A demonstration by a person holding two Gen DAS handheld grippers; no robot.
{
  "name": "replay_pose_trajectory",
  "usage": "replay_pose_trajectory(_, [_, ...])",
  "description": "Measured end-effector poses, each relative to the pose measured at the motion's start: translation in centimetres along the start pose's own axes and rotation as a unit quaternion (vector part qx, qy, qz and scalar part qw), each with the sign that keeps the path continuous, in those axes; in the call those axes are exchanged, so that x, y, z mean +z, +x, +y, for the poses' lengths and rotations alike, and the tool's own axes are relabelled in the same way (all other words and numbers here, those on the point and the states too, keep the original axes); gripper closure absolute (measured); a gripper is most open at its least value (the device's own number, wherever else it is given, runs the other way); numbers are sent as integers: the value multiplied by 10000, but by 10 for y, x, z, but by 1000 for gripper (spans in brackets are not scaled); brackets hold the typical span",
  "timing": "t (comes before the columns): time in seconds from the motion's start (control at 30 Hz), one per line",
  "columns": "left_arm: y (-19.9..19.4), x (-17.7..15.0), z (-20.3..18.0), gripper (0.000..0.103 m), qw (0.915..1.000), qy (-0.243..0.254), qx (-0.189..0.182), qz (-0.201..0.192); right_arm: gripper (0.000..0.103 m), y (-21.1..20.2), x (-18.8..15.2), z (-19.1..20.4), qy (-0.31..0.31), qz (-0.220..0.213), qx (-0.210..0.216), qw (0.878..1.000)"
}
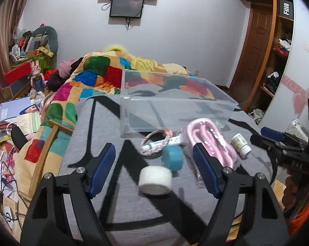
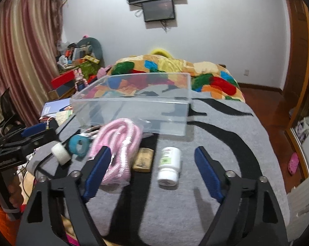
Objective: Organize objects
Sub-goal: 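Put the white tape roll in the box with the left tool while the right places the pill bottle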
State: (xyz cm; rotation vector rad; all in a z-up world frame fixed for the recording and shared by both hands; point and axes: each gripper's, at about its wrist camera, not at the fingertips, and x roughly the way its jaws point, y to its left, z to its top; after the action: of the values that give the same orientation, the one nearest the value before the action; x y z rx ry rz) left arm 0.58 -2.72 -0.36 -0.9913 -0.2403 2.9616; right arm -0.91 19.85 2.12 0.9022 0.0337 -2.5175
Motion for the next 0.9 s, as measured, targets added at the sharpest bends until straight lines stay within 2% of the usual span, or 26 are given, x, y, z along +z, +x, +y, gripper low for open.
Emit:
replay_pose_trajectory(0.1, [7,-8,3,26,9998,33,-31,170,39,9,-2,-12,170,145,-112,9997])
replay_pose_trajectory(0.2, [19,-17,3,33,9993,76,-24,367,48,21,-5,-22,333,353,-48,9988])
replay_pose_trajectory(0.27, [27,-21,4,40,9988,61,-34,493,53,29,-8,-23,340,474,-68,9983])
replay_pose_trajectory(0.33, [34,-24,6,58,9981,20,-101,600,67,36,-12,-23,342,595,-39,9976])
replay_pose_trajectory(0.4, [34,-26,7,64,9977,-44,-261,627,75,41,-14,-24,374,693,64,9969])
replay_pose_trajectory(0.63, [20,-11,10,65,9993,-47,-120,343,75,28,-7,-29,415,405,93,9983])
replay_pose_trajectory(0.9, [9,45,13,65,9997,68,12,-232,75,12,36,-24,252,-68,105,9996])
